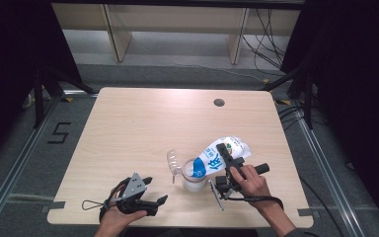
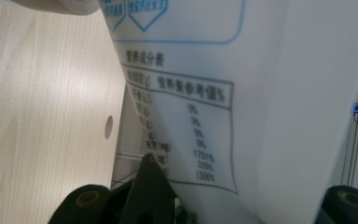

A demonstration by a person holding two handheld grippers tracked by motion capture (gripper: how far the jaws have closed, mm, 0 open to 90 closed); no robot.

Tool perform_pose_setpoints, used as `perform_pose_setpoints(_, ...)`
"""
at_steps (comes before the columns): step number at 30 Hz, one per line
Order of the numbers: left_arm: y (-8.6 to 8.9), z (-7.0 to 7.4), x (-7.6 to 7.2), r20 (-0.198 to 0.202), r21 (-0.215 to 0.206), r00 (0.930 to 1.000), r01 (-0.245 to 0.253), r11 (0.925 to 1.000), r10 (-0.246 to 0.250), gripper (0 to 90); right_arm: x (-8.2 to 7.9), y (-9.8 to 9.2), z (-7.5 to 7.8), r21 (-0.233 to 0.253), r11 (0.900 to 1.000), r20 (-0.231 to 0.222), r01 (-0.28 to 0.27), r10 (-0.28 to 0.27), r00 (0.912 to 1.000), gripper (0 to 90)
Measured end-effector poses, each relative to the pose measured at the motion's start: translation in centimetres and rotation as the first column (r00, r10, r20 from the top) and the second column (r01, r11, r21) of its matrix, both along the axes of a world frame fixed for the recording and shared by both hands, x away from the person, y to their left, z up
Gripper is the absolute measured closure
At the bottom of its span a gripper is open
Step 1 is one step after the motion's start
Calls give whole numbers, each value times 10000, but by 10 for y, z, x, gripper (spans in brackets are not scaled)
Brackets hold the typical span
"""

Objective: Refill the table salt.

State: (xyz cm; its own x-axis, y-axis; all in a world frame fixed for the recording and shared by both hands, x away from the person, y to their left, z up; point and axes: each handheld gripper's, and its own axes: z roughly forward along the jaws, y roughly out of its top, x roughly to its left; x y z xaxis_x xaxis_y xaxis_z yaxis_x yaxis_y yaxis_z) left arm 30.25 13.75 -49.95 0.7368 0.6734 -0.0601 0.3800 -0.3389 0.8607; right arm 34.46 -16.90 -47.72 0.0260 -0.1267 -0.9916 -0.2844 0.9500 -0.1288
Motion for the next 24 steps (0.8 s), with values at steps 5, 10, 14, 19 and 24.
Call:
perform_pose_setpoints(5,0,0,0,23,16,10000,18,10000,-18,188,0,0,1,-107,9999,165,-121,123,9998,798)
perform_pose_setpoints(10,-1,-1,-1,-135,-110,9999,-99,9999,98,187,-1,1,0,-100,9999,98,-29,30,9999,800)
perform_pose_setpoints(14,-1,0,-1,-143,-38,9999,-79,10000,79,188,-2,0,-2,219,9997,9,110,-111,9999,804)
perform_pose_setpoints(19,-1,0,-1,-144,-41,9999,-84,10000,84,188,-1,1,0,-173,9998,169,-124,127,9998,807)
perform_pose_setpoints(24,-1,0,0,-113,-97,9999,-80,9999,79,188,0,2,2,-320,9992,272,-248,256,9993,812)
